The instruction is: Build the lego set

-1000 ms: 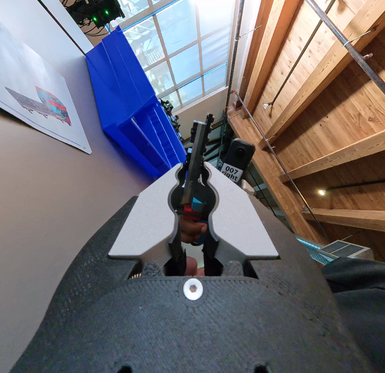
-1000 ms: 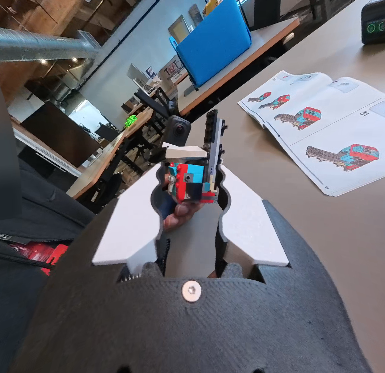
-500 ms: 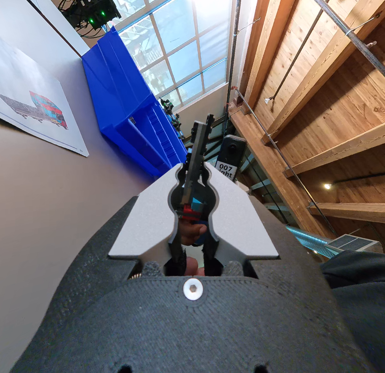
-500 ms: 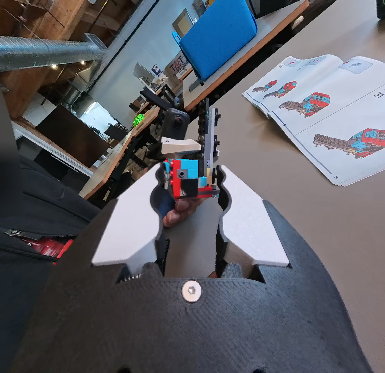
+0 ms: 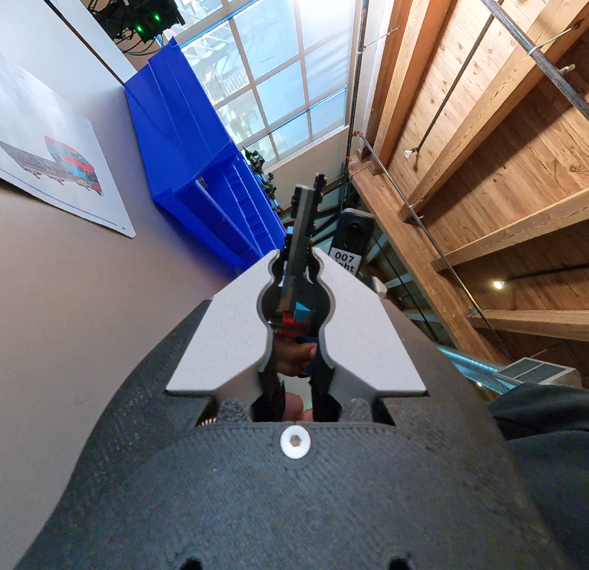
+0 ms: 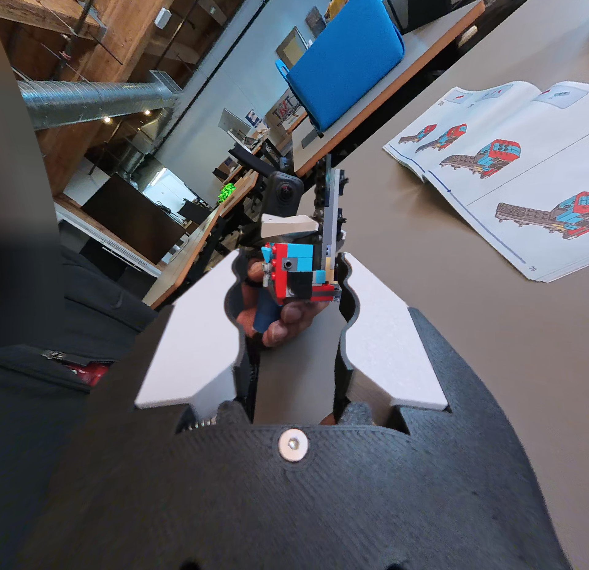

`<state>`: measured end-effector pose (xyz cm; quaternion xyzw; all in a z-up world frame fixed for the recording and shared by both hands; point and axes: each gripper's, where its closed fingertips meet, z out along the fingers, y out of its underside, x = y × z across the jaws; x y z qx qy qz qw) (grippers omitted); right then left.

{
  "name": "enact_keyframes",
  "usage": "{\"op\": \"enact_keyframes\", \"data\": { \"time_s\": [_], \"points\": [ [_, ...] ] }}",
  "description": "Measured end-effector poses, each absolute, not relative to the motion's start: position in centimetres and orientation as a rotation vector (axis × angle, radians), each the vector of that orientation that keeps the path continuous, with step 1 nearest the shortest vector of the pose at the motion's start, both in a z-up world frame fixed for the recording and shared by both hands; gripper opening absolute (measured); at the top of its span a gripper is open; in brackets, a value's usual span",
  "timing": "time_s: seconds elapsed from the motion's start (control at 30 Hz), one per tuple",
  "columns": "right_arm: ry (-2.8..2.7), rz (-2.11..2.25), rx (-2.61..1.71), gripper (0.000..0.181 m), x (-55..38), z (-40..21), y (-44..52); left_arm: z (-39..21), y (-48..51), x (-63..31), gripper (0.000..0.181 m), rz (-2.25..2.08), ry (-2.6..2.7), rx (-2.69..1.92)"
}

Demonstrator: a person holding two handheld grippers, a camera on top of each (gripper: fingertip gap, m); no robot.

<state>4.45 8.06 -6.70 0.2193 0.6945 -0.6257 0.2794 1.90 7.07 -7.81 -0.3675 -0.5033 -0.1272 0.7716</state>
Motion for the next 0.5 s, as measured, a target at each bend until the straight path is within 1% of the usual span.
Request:
{"op": "enact_keyframes", "data": {
  "time_s": [0.1,0.33,0.5],
  "points": [
    [1.848,-1.644,0.585,0.062,5.0,-6.8,8.3,-7.7,7.3,2.2,0.014,-0.275,-1.067,-0.831],
    [1.942,-1.637,0.548,0.061,6.4,-7.9,9.0,-7.7,8.2,3.1,0.014,-0.252,-0.988,-0.953],
    [1.903,-1.655,0.544,0.061,6.3,-8.1,10.0,-7.5,9.4,3.5,0.014,-0.282,-0.930,-1.006]
  ]
}}
